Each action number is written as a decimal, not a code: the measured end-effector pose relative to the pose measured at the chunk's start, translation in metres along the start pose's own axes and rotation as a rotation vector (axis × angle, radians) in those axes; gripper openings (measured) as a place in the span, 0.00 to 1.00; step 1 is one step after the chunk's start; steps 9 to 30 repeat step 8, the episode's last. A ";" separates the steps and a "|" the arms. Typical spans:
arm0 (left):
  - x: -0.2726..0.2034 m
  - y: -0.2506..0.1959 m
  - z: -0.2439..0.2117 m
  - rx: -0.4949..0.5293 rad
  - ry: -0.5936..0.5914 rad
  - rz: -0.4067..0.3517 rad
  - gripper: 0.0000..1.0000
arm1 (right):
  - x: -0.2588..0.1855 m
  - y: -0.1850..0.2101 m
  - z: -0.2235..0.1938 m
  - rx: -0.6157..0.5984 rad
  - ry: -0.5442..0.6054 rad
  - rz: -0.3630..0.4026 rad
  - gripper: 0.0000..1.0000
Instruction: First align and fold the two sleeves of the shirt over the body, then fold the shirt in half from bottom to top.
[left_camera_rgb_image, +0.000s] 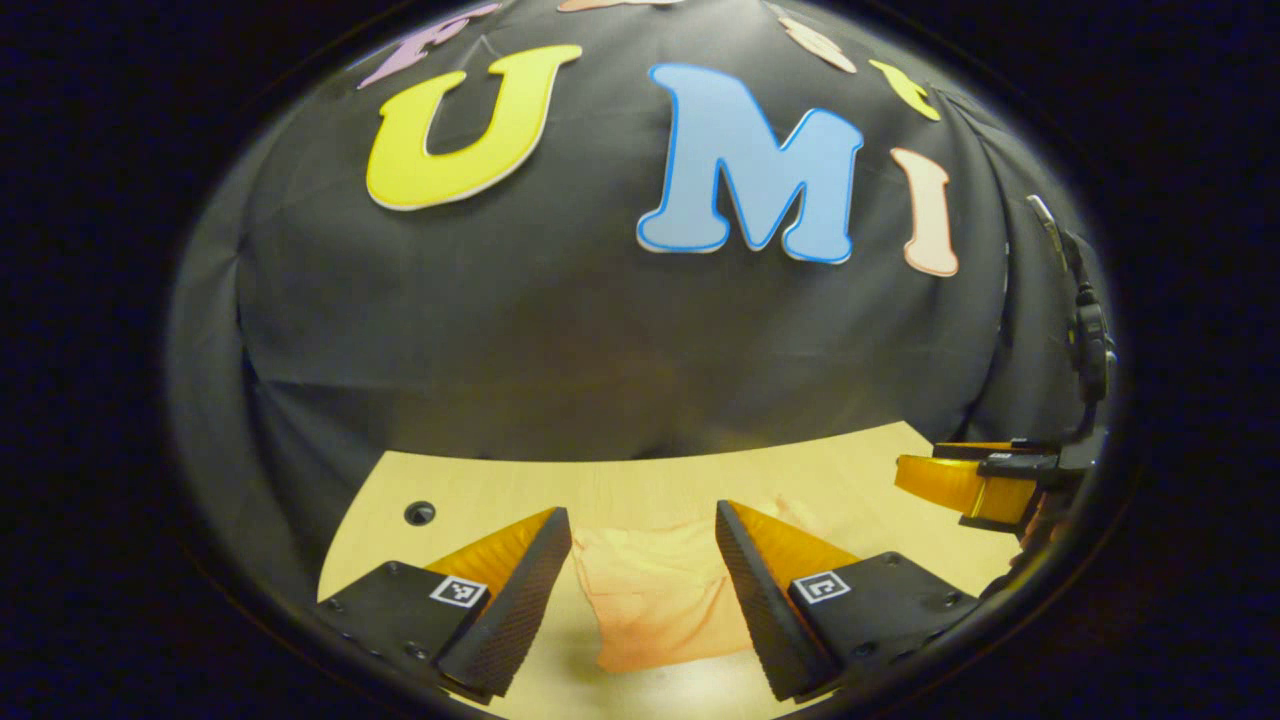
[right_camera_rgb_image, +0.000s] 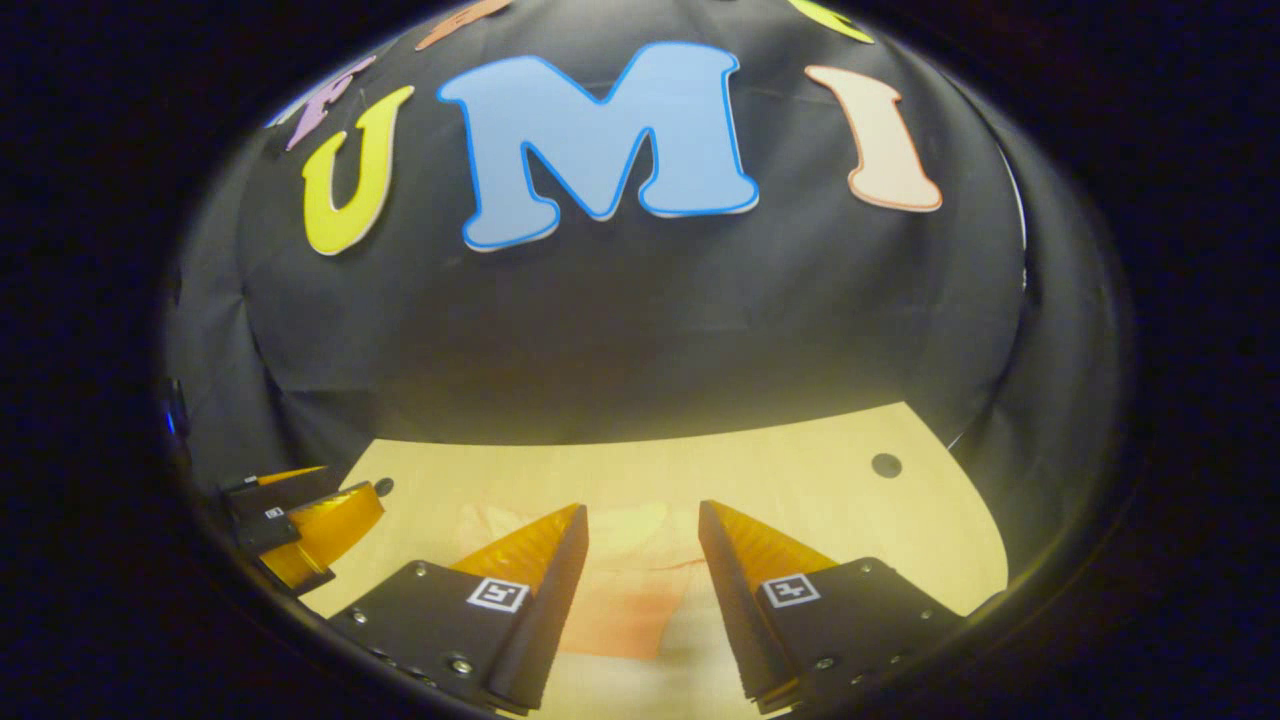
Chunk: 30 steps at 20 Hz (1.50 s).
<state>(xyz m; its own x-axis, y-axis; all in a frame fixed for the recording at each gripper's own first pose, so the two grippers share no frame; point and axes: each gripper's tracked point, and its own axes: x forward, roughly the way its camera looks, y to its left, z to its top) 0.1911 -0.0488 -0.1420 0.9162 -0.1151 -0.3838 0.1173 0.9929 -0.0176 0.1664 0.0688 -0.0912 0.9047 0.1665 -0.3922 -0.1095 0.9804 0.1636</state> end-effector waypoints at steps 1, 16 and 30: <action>-0.022 -0.003 0.008 0.009 -0.019 -0.005 0.95 | -0.020 0.000 0.007 -0.001 -0.022 0.004 0.70; -0.137 -0.059 0.050 0.049 -0.163 -0.049 0.95 | -0.137 0.008 0.016 0.007 -0.175 0.018 0.70; -0.137 -0.059 0.050 0.049 -0.163 -0.049 0.95 | -0.137 0.008 0.016 0.007 -0.175 0.018 0.70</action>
